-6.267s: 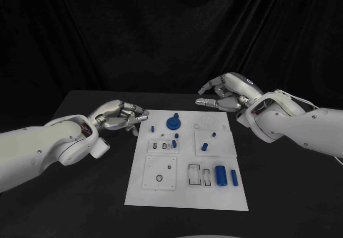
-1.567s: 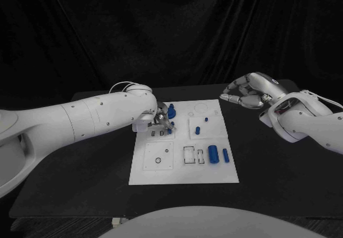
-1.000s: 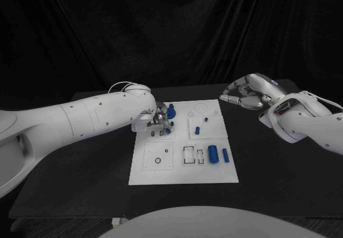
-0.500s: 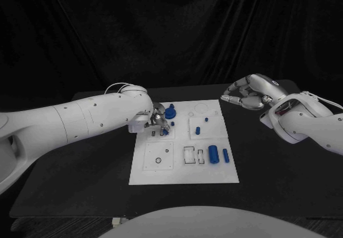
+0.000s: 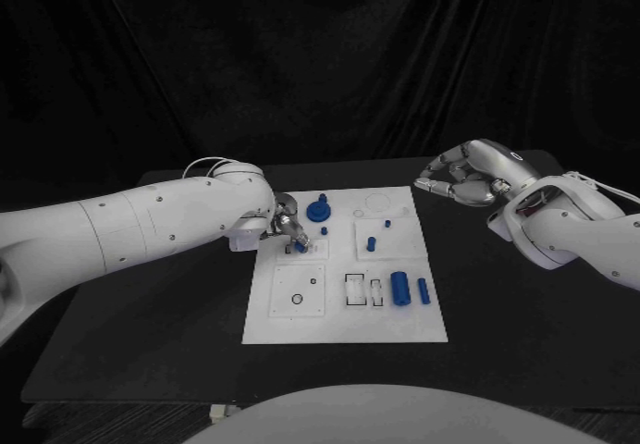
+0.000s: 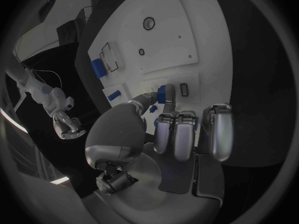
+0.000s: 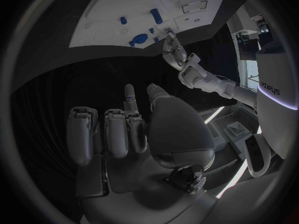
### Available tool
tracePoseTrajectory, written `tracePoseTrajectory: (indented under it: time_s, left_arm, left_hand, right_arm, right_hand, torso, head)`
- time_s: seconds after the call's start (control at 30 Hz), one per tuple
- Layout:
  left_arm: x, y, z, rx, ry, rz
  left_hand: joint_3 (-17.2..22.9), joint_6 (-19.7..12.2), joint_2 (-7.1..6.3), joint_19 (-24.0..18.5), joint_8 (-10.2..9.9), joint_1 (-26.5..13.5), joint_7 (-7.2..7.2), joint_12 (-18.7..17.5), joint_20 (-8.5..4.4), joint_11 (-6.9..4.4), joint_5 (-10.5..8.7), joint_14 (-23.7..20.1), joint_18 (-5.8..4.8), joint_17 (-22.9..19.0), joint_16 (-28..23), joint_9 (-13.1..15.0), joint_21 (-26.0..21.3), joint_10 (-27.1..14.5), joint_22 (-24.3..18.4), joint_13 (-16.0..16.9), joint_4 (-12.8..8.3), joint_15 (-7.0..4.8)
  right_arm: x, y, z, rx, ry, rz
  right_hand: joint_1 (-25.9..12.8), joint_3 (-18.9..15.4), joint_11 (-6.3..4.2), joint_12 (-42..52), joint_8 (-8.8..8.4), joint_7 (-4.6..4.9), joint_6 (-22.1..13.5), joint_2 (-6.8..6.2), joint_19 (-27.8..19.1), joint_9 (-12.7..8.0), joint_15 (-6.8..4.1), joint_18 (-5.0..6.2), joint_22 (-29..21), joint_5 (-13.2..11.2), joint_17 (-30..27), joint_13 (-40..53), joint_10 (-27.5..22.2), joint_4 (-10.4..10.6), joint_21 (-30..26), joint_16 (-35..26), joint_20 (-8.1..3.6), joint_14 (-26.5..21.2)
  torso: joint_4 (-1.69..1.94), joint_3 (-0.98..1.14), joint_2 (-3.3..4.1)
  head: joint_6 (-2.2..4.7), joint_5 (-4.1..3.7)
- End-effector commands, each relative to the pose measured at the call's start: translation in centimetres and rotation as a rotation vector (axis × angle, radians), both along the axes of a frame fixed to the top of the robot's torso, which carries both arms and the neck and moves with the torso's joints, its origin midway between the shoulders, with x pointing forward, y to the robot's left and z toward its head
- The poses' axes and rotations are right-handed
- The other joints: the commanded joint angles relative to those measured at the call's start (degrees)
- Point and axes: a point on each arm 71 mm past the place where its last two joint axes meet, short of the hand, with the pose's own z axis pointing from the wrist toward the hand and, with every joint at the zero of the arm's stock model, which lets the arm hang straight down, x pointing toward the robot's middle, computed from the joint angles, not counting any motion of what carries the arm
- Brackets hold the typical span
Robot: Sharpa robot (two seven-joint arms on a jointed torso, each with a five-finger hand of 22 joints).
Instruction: Assemble the parts on the task board
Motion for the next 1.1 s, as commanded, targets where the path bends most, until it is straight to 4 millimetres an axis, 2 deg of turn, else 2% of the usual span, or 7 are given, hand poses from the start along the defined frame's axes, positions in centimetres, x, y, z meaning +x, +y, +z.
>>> tracePoseTrajectory:
  time_s: [0.03, 0.4, 1.1]
  left_arm:
    - [0.0, 0.1, 0.2, 0.0, -0.025, 0.032]
    - [-0.2, 0.4, 0.4, -0.027, -0.06, 0.056]
    - [-0.5, 0.3, -0.7, -0.06, -0.082, 0.083]
  left_hand:
    - [3.1, 0.5, -0.1, 0.3, -0.2, -0.5, -0.55, 0.2, -0.06, -0.42, 0.04, 6.1, 0.01, 15.1, 0.1, 0.1, -0.2, 6.0, 8.2, 15.1, -2.6, -0.41]
    - [3.7, 0.3, -0.03, 0.4, -0.6, -1.0, -0.45, 0.2, -0.08, -0.39, -0.14, 6.1, -0.01, 15.1, 0.1, 0.1, -0.2, 6.0, 8.2, 15.1, -2.5, -0.41]
    - [4.2, -0.1, 0.12, 0.5, -1.2, -2.0, -0.24, 0.2, -0.03, -0.22, -0.83, 6.1, -0.03, 15.1, 0.1, 0.2, -0.3, 6.0, 8.3, 15.1, -1.9, -0.3]
  right_arm:
    - [0.0, 0.0, -0.3, -0.006, 0.018, -0.013]
    - [0.0, 0.2, -0.5, -0.006, 0.025, -0.011]
    - [-0.1, 0.1, -0.7, -0.007, 0.032, -0.014]
  right_hand:
    - [0.4, 0.2, 0.32, 0.2, 0.1, 0.11, -0.1, 0.2, 3.4, 0.1, 0.55, -0.41, 13.2, 0.4, 2.4, 15.1, 6.1, -0.3, -0.3, -0.2, 0.43, 3.8]
    - [0.5, 0.2, 0.36, 0.2, 0.02, 0.16, -0.3, 0.32, 3.3, 0.1, 0.57, -0.36, 13.2, 0.7, 2.1, 15.1, 6.1, -0.3, -0.4, -0.3, 0.44, 3.7]
    - [0.7, 0.3, 0.37, 0.2, 0.01, 0.17, -0.3, 0.36, 3.2, 0.1, 0.59, -0.31, 13.1, 1.1, 1.7, 15.1, 6.1, -0.4, -0.6, -0.5, 0.46, 3.6]
  torso:
    - [-0.02, 0.02, 0.0]
    - [-0.05, -0.03, 0.05]
    - [-0.01, -0.04, 0.0]
  head:
    - [-0.01, 0.09]
    - [-0.01, 0.53]
    - [-0.01, 0.73]
